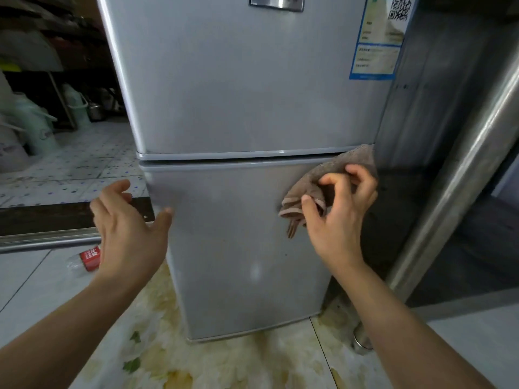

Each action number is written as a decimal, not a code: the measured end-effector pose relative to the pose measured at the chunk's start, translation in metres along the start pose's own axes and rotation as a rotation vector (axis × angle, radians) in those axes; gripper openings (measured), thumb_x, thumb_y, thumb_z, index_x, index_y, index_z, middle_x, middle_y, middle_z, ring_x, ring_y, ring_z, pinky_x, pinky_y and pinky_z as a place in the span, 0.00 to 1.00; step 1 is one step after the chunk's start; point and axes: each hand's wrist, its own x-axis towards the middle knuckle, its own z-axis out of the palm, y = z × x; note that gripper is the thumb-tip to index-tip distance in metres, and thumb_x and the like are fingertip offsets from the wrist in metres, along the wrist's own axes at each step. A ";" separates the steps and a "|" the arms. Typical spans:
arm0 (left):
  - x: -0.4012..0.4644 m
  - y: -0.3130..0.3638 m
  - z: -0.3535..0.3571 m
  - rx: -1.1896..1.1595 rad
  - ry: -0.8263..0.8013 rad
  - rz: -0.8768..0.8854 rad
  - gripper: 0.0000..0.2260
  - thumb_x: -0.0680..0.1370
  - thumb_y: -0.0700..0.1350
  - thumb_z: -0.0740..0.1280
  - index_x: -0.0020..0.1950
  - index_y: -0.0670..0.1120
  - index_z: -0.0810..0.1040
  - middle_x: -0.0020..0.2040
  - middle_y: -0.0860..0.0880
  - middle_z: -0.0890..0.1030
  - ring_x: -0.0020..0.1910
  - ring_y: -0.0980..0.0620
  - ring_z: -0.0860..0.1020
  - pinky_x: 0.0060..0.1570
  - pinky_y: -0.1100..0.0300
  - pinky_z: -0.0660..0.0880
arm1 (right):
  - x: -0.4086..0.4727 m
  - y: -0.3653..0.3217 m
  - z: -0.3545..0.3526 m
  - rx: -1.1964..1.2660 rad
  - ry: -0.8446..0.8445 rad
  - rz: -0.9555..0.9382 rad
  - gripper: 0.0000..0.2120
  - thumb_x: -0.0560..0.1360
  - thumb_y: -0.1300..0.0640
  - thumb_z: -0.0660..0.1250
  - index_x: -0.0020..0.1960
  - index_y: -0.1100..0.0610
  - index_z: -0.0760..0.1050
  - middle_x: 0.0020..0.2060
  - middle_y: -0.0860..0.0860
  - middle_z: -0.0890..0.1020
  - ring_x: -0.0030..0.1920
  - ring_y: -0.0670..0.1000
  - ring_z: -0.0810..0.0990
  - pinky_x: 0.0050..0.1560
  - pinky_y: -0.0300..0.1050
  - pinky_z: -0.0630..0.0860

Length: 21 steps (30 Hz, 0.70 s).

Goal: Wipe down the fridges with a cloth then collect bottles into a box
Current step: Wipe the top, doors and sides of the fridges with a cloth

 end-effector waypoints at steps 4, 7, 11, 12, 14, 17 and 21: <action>0.010 -0.011 0.004 0.083 -0.093 0.102 0.09 0.77 0.48 0.63 0.55 0.47 0.69 0.53 0.47 0.76 0.51 0.48 0.74 0.50 0.51 0.72 | 0.010 -0.004 0.008 0.052 0.130 0.087 0.18 0.63 0.63 0.70 0.51 0.63 0.71 0.60 0.62 0.66 0.60 0.60 0.65 0.62 0.58 0.68; 0.013 -0.016 0.004 0.104 -0.068 0.186 0.06 0.77 0.47 0.64 0.51 0.48 0.69 0.48 0.48 0.76 0.45 0.49 0.75 0.45 0.53 0.71 | -0.004 -0.033 0.031 0.121 0.202 0.048 0.18 0.62 0.65 0.67 0.51 0.63 0.72 0.58 0.62 0.66 0.57 0.60 0.66 0.59 0.57 0.70; 0.016 -0.020 0.002 0.089 -0.085 0.198 0.06 0.76 0.48 0.65 0.50 0.49 0.69 0.46 0.50 0.76 0.44 0.51 0.74 0.43 0.56 0.69 | -0.041 -0.057 0.062 0.132 0.040 -0.212 0.17 0.60 0.69 0.68 0.48 0.62 0.76 0.57 0.61 0.67 0.55 0.58 0.65 0.59 0.50 0.66; 0.016 -0.019 0.002 0.083 -0.081 0.203 0.06 0.76 0.48 0.65 0.50 0.49 0.69 0.46 0.51 0.75 0.43 0.52 0.74 0.42 0.57 0.68 | -0.050 -0.060 0.067 0.122 -0.037 -0.298 0.17 0.61 0.70 0.68 0.49 0.61 0.77 0.58 0.60 0.67 0.54 0.59 0.66 0.58 0.51 0.67; 0.016 -0.019 0.001 0.061 -0.083 0.202 0.06 0.76 0.47 0.65 0.49 0.49 0.70 0.43 0.53 0.75 0.42 0.53 0.74 0.42 0.58 0.68 | -0.058 -0.057 0.068 0.076 -0.183 -0.479 0.13 0.66 0.69 0.68 0.50 0.60 0.79 0.59 0.56 0.66 0.53 0.59 0.67 0.57 0.51 0.69; 0.019 -0.022 -0.005 0.023 -0.098 0.197 0.05 0.75 0.47 0.67 0.49 0.51 0.72 0.42 0.59 0.76 0.41 0.61 0.75 0.38 0.65 0.69 | -0.039 -0.035 0.050 0.072 -0.238 -0.518 0.09 0.73 0.62 0.66 0.53 0.59 0.81 0.57 0.52 0.72 0.57 0.50 0.70 0.59 0.44 0.69; 0.012 -0.037 -0.008 0.043 -0.123 0.197 0.07 0.74 0.43 0.68 0.49 0.53 0.74 0.41 0.63 0.76 0.41 0.68 0.75 0.39 0.72 0.67 | -0.018 -0.021 0.029 0.000 0.004 -0.285 0.16 0.68 0.64 0.72 0.55 0.60 0.75 0.61 0.61 0.67 0.63 0.55 0.66 0.66 0.39 0.65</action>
